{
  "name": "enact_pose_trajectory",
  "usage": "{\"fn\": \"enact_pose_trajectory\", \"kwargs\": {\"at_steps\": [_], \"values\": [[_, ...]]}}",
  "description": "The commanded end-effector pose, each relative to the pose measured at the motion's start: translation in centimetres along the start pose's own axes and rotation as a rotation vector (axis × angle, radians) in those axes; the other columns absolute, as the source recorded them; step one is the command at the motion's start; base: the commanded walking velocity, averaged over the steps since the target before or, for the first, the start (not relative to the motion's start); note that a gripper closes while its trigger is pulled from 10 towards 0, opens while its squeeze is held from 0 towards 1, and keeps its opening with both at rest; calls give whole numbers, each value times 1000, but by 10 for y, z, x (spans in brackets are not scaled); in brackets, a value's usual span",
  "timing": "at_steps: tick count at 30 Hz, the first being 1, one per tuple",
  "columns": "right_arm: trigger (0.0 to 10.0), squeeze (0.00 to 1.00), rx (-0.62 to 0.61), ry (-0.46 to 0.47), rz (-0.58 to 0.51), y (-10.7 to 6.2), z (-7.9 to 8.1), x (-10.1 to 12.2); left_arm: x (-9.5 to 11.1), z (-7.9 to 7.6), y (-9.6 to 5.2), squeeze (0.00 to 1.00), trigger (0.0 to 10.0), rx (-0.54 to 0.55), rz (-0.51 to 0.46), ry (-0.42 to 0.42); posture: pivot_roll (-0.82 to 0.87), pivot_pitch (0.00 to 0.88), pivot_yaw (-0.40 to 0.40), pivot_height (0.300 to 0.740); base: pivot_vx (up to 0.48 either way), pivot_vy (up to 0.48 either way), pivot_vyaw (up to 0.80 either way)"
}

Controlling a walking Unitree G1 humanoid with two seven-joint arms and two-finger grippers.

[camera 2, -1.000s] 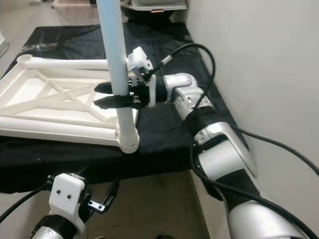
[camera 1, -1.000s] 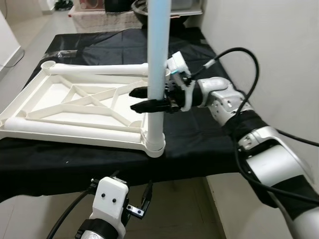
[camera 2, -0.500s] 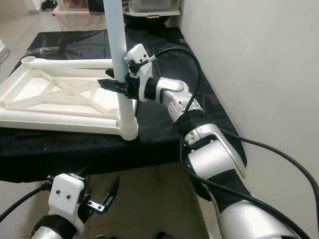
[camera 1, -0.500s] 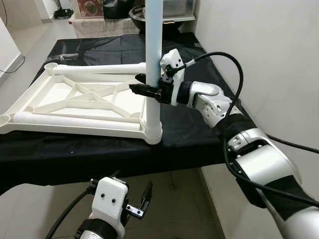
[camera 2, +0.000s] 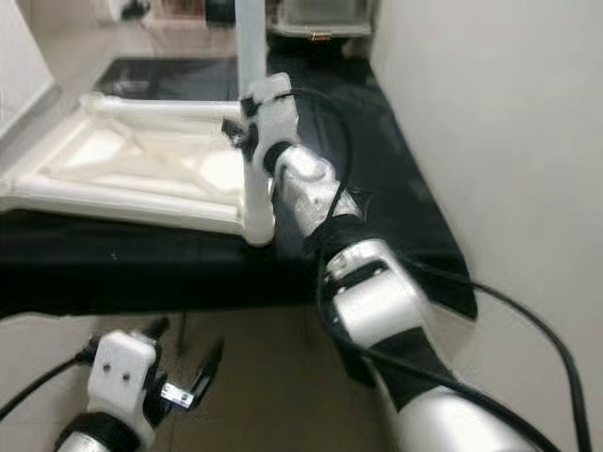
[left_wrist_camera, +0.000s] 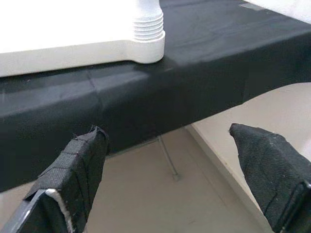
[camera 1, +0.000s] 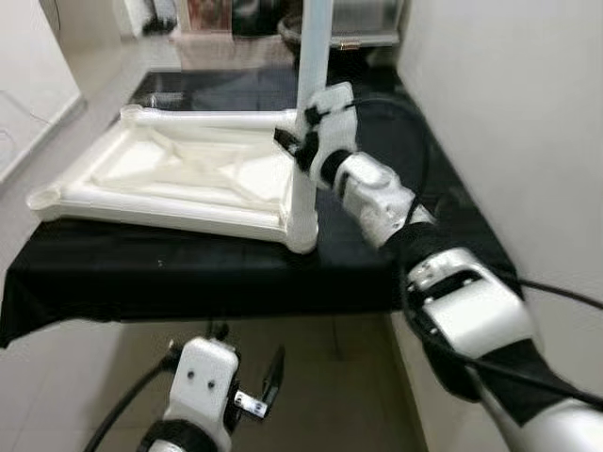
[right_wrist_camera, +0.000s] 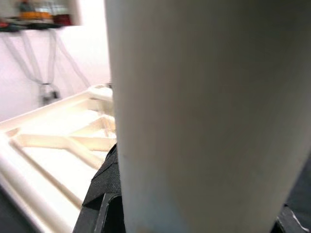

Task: Building children table

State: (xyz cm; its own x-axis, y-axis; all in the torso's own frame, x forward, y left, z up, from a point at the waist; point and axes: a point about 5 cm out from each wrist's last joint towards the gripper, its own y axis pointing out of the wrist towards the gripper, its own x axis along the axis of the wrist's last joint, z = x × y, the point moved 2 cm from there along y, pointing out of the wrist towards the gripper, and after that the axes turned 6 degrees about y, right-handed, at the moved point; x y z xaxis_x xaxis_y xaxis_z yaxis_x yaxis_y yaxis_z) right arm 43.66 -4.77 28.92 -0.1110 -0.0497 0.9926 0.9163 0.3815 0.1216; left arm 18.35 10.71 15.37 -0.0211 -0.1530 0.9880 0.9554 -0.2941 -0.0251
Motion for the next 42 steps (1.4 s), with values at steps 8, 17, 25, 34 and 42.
{"fn": "enact_pose_trajectory", "kwargs": {"at_steps": [8,17,25,34,42], "values": [[10000,0,-310,55,129,-7,-12,-43,-1,2,0,0,10000,8,6,11,109,211,-35,740,0,0,0],[10000,0,-579,124,113,-14,-11,-51,-2,7,2,0,10000,44,6,15,109,213,-39,740,0,0,0],[10000,0,-737,172,51,-18,-10,-42,-4,6,3,0,10000,51,8,9,109,213,-39,740,0,0,0],[10000,0,-824,175,-44,-17,17,-20,-4,6,4,0,10000,55,6,17,115,198,-45,740,0,0,0],[10000,0,-795,123,-67,-22,46,-31,-6,5,5,0,10000,56,6,16,103,184,-45,740,0,0,0]]}}
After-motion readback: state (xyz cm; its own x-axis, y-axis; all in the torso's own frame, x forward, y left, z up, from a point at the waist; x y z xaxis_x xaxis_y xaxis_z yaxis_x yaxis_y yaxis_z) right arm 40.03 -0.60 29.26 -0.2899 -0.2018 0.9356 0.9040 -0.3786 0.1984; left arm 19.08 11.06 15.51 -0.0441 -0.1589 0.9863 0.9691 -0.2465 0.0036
